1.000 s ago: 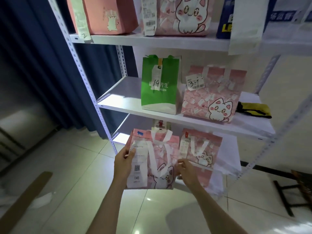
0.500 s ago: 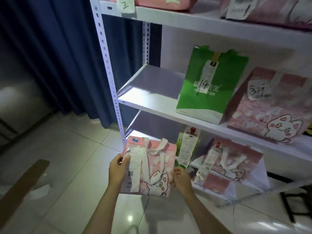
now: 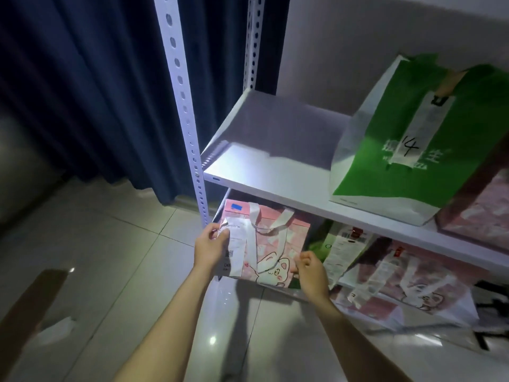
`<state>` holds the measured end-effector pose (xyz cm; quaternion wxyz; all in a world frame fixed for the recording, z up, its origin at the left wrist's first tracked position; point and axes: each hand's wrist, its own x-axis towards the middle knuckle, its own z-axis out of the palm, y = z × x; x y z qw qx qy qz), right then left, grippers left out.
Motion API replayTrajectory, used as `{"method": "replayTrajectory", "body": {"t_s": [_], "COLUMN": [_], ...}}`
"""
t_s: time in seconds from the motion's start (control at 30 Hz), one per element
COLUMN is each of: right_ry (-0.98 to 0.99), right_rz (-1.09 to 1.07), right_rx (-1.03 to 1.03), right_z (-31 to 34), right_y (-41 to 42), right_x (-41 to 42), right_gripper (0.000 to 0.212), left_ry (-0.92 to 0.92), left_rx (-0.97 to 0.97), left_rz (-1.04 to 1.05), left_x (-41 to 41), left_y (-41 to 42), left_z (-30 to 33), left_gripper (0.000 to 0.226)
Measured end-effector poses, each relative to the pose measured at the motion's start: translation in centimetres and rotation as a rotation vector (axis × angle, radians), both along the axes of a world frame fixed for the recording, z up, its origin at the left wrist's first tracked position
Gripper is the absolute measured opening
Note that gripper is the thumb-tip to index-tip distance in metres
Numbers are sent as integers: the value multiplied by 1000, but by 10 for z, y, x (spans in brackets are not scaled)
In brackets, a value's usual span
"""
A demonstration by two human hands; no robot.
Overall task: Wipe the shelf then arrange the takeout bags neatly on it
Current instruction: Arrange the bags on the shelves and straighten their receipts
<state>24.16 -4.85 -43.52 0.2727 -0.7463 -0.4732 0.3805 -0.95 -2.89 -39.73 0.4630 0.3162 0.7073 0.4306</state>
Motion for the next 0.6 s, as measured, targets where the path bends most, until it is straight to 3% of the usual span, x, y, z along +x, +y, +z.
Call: {"method": "replayTrajectory", "body": {"t_s": [0.33, 0.6], "right_ry": [129, 287], "right_rz": [-129, -149], "right_rx": [34, 121], "right_z": [-62, -89], "right_y": [52, 69], "right_x": [-9, -19], "right_gripper": [12, 18], "left_ry": [-204, -302], "left_rx": [25, 39], "left_rz": [-105, 6], "left_x": [-6, -1], "left_y": [68, 102], "left_z": [-56, -97], "left_gripper": [17, 5]}}
